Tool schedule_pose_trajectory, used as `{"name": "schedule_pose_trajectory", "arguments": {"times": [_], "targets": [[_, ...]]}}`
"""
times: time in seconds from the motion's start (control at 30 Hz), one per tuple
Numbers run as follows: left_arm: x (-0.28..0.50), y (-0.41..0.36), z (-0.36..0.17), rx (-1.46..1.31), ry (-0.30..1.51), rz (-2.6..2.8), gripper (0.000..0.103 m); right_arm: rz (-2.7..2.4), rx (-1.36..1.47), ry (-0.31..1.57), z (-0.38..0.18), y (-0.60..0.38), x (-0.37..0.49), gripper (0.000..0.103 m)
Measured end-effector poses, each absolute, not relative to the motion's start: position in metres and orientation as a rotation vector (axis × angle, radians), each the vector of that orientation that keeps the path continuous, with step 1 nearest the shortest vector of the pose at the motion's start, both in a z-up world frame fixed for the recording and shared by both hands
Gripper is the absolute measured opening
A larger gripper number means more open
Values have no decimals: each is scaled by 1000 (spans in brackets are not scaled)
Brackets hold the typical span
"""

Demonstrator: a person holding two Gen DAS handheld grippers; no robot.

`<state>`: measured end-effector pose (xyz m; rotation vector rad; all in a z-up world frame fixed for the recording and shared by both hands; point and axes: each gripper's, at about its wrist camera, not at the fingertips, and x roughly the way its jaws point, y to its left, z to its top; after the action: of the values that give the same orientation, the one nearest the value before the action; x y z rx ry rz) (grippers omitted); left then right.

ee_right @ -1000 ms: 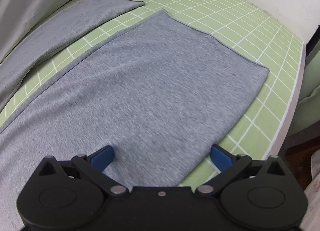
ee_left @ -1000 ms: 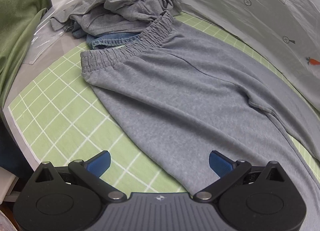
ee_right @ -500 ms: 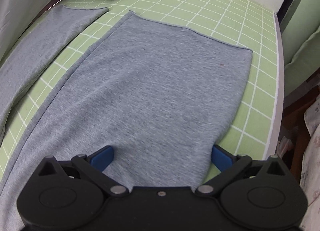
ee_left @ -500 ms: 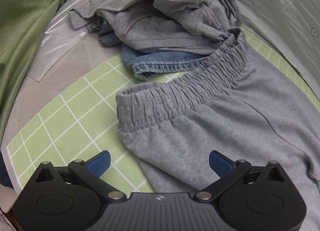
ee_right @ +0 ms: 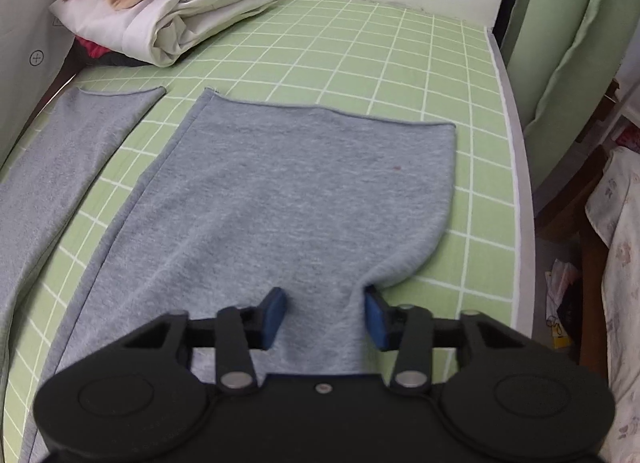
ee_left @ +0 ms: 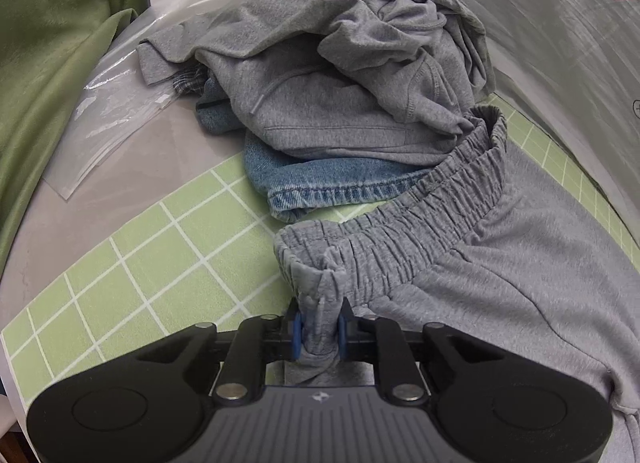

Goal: Fold clothes

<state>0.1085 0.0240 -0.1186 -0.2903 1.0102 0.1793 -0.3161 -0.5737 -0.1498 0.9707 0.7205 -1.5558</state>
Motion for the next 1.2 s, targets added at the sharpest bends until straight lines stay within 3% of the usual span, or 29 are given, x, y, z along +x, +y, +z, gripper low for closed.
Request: {"name": "schedule_pose_trajectory", "arguments": {"times": [0.03,0.07,0.3,0.7,1.2], "targets": [[105,25,-118,-310,1009,186,16,-1543,977,715,-149,-577,-320,6],[100,27,-116,-327,1006,193,15,-1526,1009,690,-149,-580,-327,4],[53,29,-89,-360,939,203,11,-1461,1076,540,-136,-585,-370,4],[-51,35,-5,-397,780,278,10,-1333,991,281,-50,-606,-426,3],[0,2,16,-450,704,291,9,-1213,830,191,-13,-662,-347,3]]}}
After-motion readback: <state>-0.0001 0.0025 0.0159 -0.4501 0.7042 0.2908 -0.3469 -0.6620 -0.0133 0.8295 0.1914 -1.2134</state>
